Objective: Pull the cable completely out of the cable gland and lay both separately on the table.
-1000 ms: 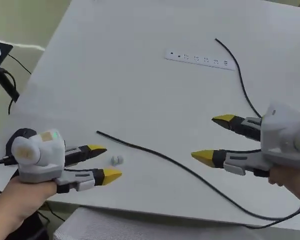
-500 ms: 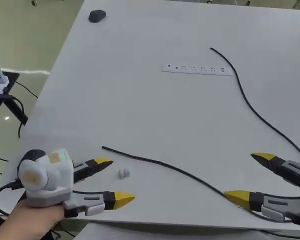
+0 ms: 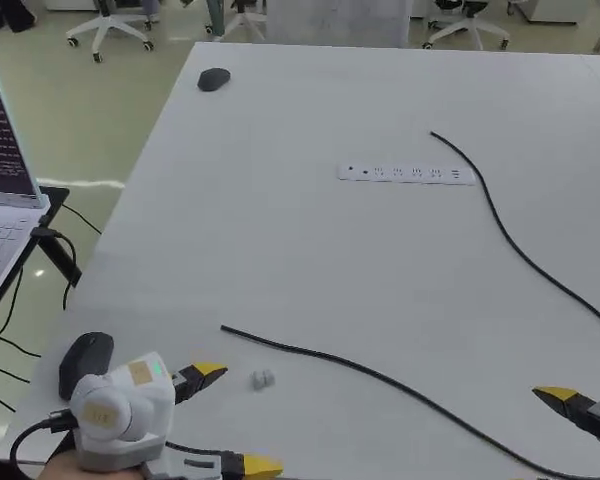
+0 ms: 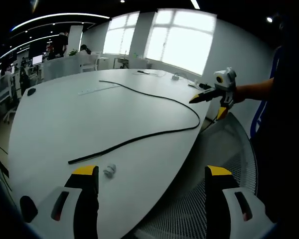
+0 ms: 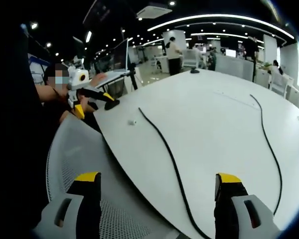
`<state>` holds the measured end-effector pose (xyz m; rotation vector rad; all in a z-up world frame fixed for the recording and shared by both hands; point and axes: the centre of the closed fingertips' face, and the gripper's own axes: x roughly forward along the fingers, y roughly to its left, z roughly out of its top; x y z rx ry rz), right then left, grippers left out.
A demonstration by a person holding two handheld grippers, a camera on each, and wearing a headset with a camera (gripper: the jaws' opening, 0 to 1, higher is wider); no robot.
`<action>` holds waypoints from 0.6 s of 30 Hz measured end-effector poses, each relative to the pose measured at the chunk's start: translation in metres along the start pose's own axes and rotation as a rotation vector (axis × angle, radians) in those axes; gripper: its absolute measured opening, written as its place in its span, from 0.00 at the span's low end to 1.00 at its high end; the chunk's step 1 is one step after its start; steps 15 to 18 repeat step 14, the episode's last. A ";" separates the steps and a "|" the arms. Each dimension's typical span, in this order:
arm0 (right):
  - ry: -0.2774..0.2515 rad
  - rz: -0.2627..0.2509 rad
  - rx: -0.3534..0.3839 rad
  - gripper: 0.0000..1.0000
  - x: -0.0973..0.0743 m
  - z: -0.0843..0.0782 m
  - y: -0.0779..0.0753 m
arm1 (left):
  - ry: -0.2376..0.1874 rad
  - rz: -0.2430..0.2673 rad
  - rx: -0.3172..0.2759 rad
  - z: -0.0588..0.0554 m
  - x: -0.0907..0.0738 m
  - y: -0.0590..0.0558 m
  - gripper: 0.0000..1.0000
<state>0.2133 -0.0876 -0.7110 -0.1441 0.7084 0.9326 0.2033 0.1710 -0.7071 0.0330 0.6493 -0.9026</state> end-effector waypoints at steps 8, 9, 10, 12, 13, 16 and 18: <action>0.001 0.010 -0.004 0.96 0.000 0.005 0.002 | 0.006 -0.002 -0.014 -0.001 -0.001 -0.001 0.93; 0.005 0.015 -0.006 0.96 0.000 0.004 0.002 | 0.012 0.002 -0.019 -0.002 -0.001 0.000 0.94; 0.009 0.021 0.001 0.96 0.000 0.003 0.002 | 0.014 0.007 -0.019 -0.003 0.000 0.001 0.96; 0.015 0.028 0.005 0.96 0.001 0.002 0.004 | 0.012 0.010 -0.020 -0.002 0.000 0.003 0.97; 0.016 0.032 0.003 0.96 0.001 0.002 0.004 | 0.009 0.012 -0.031 -0.002 0.000 0.003 0.98; 0.018 0.037 0.006 0.96 0.002 0.001 0.006 | 0.007 0.015 -0.037 -0.001 0.000 0.004 0.98; 0.018 0.037 0.006 0.96 0.002 0.001 0.006 | 0.007 0.015 -0.037 -0.001 0.000 0.004 0.98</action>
